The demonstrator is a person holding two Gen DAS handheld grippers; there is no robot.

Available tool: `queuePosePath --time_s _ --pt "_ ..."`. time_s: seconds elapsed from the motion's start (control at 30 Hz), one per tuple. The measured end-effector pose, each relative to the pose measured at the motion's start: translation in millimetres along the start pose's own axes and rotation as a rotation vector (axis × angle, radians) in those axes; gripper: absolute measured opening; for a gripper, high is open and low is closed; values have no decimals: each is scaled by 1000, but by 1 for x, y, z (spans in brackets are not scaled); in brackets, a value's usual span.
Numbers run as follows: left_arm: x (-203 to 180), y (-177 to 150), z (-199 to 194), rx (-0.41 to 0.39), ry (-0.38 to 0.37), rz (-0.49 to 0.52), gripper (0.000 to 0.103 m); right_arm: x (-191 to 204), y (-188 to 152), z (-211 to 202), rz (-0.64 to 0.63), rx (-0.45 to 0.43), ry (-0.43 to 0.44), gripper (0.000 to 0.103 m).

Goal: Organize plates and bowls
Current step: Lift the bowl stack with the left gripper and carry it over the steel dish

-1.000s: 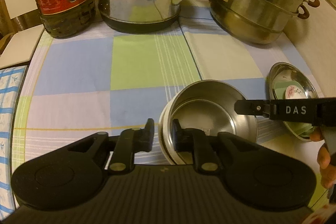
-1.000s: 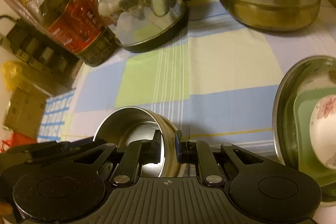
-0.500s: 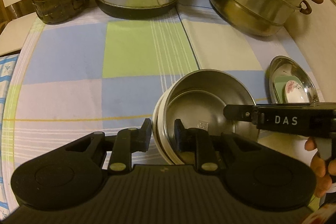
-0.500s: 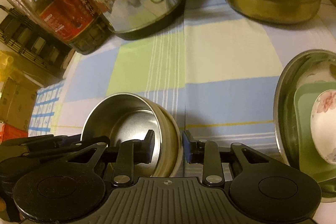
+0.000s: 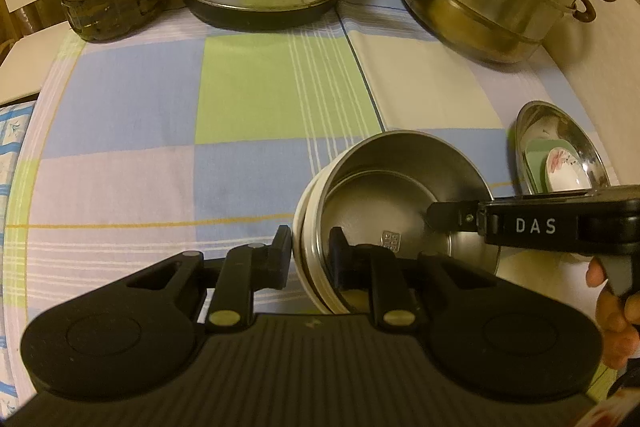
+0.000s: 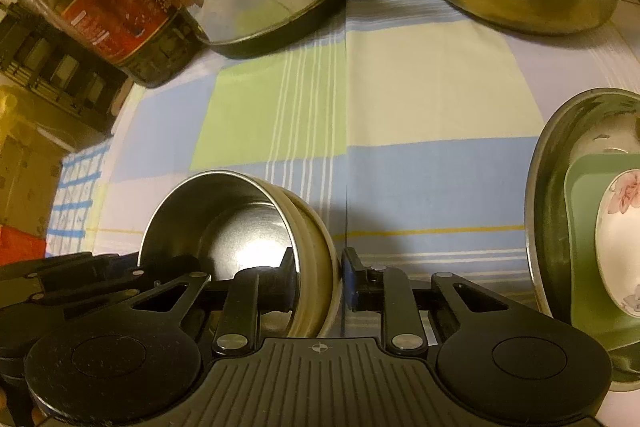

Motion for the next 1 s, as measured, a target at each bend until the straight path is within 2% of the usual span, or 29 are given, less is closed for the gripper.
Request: queuePosePath --time_s 0.57,0.77,1.0 --pt "-17 -42 -23 60 5 19 18 0 -55 -27 1 121 -31 22" --pt "-17 -41 -22 68 -10 -1 17 -2 -59 -29 40 116 -43 22" --pt "-24 -49 -21 78 27 34 18 4 -63 -32 -4 65 -96 22"
Point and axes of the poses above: each gripper's, at about its wrist camera, not at the fingertips, and z roughly the way its jaws point, x to its left, y to its top, the point moved 8 cm from there along z, roughly the way its jaws point, and after that the axes turned 7 degrees about z, right-handed, at the moved point
